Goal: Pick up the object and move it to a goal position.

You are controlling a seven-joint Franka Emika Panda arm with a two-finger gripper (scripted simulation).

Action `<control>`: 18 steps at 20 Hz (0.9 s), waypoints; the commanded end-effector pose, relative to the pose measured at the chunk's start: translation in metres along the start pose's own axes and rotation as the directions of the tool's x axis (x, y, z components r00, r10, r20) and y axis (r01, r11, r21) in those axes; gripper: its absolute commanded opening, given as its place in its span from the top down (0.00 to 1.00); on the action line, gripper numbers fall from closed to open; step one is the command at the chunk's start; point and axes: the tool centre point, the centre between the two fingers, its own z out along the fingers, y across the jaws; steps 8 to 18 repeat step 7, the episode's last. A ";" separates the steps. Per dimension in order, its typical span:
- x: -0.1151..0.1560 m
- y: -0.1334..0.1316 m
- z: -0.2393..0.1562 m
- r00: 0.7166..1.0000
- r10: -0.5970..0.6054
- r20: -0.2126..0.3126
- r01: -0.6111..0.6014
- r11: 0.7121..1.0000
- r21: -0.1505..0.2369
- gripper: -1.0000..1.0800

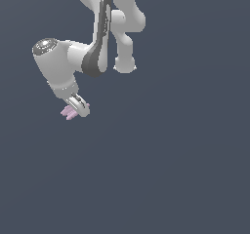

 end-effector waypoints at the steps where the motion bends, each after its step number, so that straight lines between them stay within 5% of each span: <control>1: 0.004 0.009 -0.006 1.000 -0.002 0.001 0.002 1.000 -0.001 1.00; 18: 0.006 0.010 -0.008 1.000 -0.003 0.001 0.003 1.000 -0.001 1.00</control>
